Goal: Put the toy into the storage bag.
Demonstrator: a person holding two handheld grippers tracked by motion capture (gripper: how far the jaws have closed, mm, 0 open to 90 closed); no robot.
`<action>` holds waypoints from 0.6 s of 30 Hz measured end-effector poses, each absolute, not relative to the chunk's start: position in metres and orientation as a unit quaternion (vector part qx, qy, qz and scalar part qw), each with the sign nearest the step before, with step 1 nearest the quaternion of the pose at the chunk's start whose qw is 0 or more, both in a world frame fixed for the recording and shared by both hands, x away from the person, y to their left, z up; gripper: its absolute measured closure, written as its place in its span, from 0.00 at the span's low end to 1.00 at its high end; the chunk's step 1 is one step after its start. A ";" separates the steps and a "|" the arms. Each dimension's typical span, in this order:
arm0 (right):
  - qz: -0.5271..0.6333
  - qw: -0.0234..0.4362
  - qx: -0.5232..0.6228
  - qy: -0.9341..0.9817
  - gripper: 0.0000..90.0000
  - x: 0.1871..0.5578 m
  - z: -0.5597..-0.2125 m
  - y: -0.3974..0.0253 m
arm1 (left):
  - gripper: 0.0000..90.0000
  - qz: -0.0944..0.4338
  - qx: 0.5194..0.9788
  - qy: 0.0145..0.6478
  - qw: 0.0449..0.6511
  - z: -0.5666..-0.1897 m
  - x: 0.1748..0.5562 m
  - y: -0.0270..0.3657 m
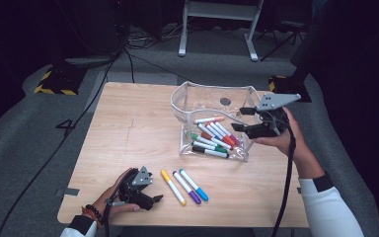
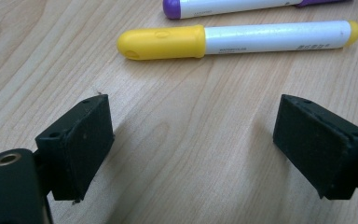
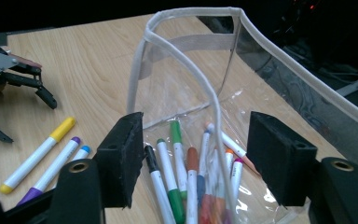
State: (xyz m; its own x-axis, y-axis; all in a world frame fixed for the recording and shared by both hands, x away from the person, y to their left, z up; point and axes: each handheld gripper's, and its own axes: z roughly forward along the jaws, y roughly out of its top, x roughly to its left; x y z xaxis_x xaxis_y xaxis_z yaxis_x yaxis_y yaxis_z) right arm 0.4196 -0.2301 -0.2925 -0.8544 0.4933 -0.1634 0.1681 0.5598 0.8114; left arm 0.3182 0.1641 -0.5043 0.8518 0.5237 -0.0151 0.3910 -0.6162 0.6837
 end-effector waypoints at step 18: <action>0.438 0.146 0.177 0.869 0.40 0.360 -0.384 -0.228 | 0.14 0.094 0.894 0.257 0.356 -0.504 0.318 0.164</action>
State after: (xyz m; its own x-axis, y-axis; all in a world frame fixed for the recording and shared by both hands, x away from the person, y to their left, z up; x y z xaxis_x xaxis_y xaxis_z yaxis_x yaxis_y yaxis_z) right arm 0.3603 -0.2282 -0.3838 -0.8946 0.4358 -0.0988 0.1802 0.5543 0.8126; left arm 0.3180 0.1639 -0.5044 0.8497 0.5270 -0.0150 0.3932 -0.6146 0.6839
